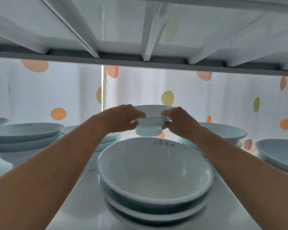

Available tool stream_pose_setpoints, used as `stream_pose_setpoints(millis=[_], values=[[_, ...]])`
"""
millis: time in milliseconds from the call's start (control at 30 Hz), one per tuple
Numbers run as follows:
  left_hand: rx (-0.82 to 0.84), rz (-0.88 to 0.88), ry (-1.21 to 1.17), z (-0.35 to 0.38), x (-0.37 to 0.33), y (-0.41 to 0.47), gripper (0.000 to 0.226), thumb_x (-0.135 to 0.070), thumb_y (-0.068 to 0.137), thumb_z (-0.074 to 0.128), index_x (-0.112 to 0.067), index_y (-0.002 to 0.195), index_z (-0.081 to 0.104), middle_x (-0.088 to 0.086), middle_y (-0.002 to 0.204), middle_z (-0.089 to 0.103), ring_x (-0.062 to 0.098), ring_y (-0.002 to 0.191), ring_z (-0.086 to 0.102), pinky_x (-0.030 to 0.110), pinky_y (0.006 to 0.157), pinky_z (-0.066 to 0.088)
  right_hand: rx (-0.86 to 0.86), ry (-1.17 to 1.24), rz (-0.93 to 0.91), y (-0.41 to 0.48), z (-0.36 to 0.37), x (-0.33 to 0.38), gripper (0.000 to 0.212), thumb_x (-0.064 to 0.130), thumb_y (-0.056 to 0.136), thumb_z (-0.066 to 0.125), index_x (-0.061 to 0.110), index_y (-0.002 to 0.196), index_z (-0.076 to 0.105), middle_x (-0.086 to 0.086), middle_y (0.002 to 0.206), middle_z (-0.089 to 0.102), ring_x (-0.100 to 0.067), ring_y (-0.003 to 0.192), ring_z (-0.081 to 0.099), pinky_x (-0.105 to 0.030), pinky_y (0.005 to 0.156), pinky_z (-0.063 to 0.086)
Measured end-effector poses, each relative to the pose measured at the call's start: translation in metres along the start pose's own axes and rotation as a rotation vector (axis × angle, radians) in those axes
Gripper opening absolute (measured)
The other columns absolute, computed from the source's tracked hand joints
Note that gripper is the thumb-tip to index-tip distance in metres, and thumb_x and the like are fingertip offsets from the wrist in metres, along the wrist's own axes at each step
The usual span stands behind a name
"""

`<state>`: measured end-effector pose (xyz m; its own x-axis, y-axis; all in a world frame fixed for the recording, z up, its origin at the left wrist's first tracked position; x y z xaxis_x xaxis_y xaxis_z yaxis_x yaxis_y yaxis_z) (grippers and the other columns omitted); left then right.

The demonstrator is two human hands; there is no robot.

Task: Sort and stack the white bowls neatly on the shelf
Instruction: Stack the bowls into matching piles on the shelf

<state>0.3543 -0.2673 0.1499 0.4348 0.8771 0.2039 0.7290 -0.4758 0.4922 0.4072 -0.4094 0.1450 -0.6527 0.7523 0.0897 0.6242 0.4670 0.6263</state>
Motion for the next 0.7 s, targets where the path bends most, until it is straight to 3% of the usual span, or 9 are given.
stream_pose_setpoints(millis=[100,267,433,533,600,700], values=[[0.082,0.0,-0.006,0.01,0.008,0.0,0.024,-0.01,0.087,0.052,-0.017,0.108,0.061,0.007,0.094,0.064,0.027,0.086,0.058,0.036,0.079,0.046,0.041,0.012,-0.009,0.003,0.015,-0.003,0.01,-0.002,0.077,0.057,0.006,0.083,0.059,-0.006,0.08,0.058,-0.029,0.08,0.053,-0.033,0.072,0.045],[0.124,0.02,0.034,0.023,0.008,0.001,0.021,-0.014,0.089,0.051,-0.014,0.108,0.059,0.009,0.091,0.06,0.024,0.079,0.053,0.035,0.074,0.045,0.138,0.012,-0.095,0.003,0.022,-0.015,0.03,-0.016,0.071,0.036,0.002,0.079,0.058,-0.02,0.077,0.061,-0.034,0.075,0.057,-0.046,0.074,0.051],[0.168,0.085,0.054,0.038,0.003,0.004,0.017,-0.014,0.089,0.048,-0.015,0.104,0.058,0.007,0.089,0.06,0.022,0.075,0.051,0.033,0.07,0.044,0.211,-0.04,-0.061,-0.007,0.033,-0.025,0.029,-0.01,0.08,0.044,0.011,0.083,0.064,-0.009,0.08,0.066,-0.027,0.077,0.059,-0.034,0.076,0.048],[0.221,0.077,0.058,0.044,0.004,0.003,0.011,-0.013,0.09,0.048,-0.014,0.096,0.057,0.001,0.079,0.053,0.019,0.071,0.047,0.029,0.065,0.038,0.302,-0.097,-0.06,-0.012,0.037,-0.019,0.035,-0.005,0.083,0.041,0.024,0.066,0.05,0.002,0.068,0.055,-0.022,0.069,0.051,-0.03,0.068,0.043],[0.242,0.06,0.059,0.045,0.004,0.001,0.008,-0.015,0.09,0.049,-0.015,0.092,0.057,-0.002,0.074,0.049,0.018,0.07,0.047,0.03,0.067,0.042,0.381,-0.154,-0.056,-0.015,0.037,-0.011,0.038,-0.001,0.083,0.041,0.027,0.057,0.038,0.009,0.06,0.043,-0.019,0.064,0.042,-0.026,0.06,0.037],[0.266,0.031,0.046,0.047,0.006,-0.003,0.007,-0.013,0.088,0.051,-0.017,0.087,0.057,0.001,0.077,0.054,0.02,0.074,0.054,0.033,0.069,0.047,0.439,-0.191,-0.064,-0.019,0.036,-0.002,0.034,0.006,0.082,0.045,0.023,0.055,0.034,0.002,0.059,0.036,-0.019,0.061,0.034,-0.027,0.055,0.031]])
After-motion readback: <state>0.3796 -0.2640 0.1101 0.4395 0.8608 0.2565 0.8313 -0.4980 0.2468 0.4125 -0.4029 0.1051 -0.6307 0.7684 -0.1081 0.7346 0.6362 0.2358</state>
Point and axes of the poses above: each hand's wrist, its own y-axis towards the middle knuckle, its own z-axis out of the palm, x = y × z, the point moved 7 cm from there along y, towards the middle knuckle
